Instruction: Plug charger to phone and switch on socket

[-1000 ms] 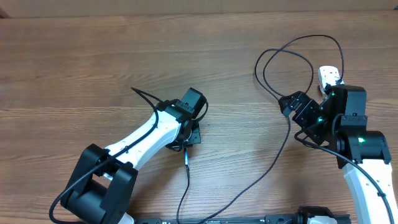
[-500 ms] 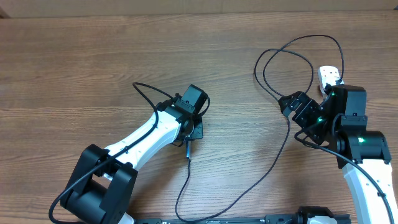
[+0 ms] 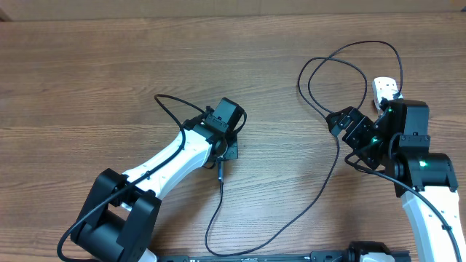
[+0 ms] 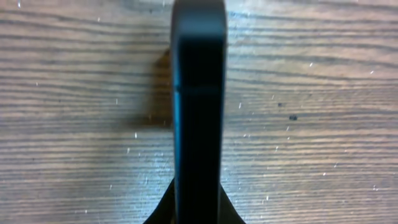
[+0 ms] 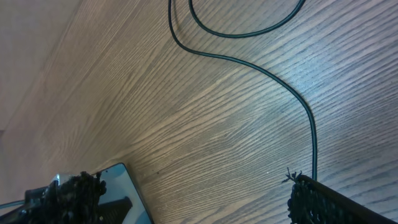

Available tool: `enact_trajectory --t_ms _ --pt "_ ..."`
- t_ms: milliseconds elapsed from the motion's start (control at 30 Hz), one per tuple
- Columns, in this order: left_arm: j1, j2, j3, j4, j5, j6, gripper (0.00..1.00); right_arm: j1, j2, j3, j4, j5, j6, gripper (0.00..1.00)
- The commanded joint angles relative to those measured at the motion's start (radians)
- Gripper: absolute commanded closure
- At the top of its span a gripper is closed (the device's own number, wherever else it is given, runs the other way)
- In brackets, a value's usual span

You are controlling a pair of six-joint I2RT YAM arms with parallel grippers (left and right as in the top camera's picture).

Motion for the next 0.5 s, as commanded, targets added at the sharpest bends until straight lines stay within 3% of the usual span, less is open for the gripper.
enact_trajectory --t_ms 0,467 --pt "0.005 0.008 0.0 0.022 -0.064 0.035 0.96 -0.002 -0.009 0.02 0.002 0.013 -0.012 0.0" --pt "0.005 0.009 0.0 0.109 -0.067 0.076 0.96 -0.002 -0.009 0.02 0.002 0.013 -0.012 0.0"
